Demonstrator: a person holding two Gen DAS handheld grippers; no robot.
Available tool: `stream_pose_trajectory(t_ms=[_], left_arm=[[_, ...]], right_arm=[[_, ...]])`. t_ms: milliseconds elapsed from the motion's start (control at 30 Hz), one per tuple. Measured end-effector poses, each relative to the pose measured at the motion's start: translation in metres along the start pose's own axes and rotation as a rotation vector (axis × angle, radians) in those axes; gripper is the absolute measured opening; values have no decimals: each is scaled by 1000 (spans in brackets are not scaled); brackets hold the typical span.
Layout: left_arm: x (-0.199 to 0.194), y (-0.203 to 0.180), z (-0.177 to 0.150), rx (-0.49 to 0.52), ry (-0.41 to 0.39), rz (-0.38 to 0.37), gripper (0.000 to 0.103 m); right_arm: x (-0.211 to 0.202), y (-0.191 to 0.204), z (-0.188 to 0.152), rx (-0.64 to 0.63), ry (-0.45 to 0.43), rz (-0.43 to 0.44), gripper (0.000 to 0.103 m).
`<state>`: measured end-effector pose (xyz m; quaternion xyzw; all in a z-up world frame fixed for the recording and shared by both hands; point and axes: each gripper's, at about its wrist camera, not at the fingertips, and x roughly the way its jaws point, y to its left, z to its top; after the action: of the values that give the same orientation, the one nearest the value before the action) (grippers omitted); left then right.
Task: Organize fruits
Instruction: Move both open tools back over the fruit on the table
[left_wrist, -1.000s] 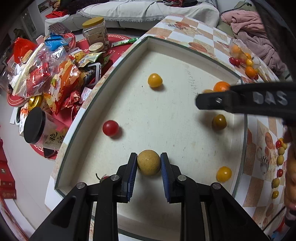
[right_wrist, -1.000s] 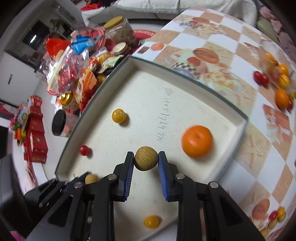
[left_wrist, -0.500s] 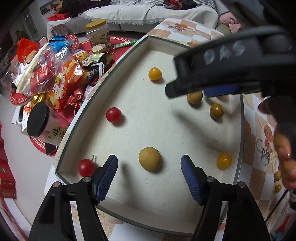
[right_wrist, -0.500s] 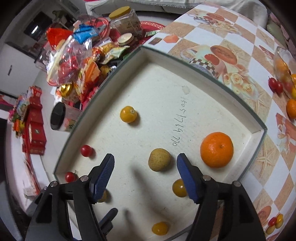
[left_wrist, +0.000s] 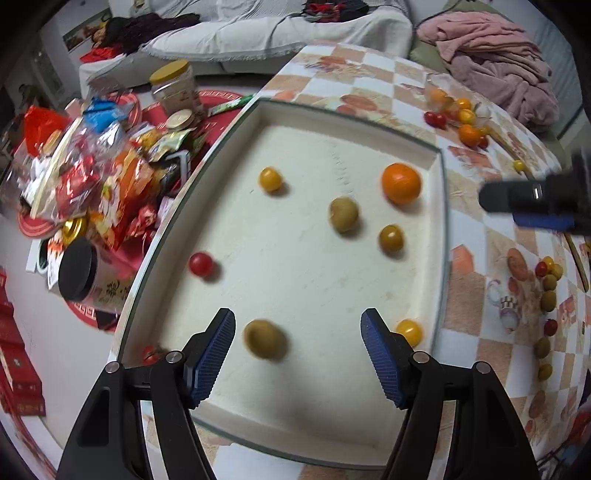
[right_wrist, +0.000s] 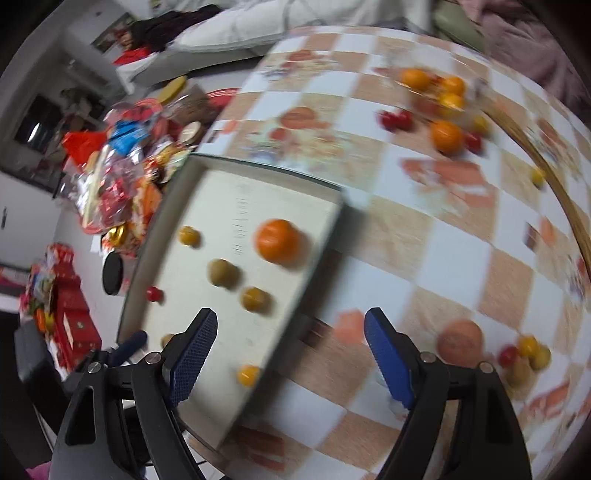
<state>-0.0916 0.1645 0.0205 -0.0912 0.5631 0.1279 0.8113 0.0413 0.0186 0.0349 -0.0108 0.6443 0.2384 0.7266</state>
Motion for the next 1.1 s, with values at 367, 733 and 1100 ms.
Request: stream_pose_trajectory(t_ms=[367,733,1100], left_arm=[[-9,-79,27,154,-4,-131,72],[11,-174,22,401,68,-186,72],[24,-239,14,546,73,-227,72]], right_arm=[[-39,-152,-82,454,-47,41,103],[-45,-212,-147,577,-2,-66,103],[-55,-197,-189,410,-43,-202,103]])
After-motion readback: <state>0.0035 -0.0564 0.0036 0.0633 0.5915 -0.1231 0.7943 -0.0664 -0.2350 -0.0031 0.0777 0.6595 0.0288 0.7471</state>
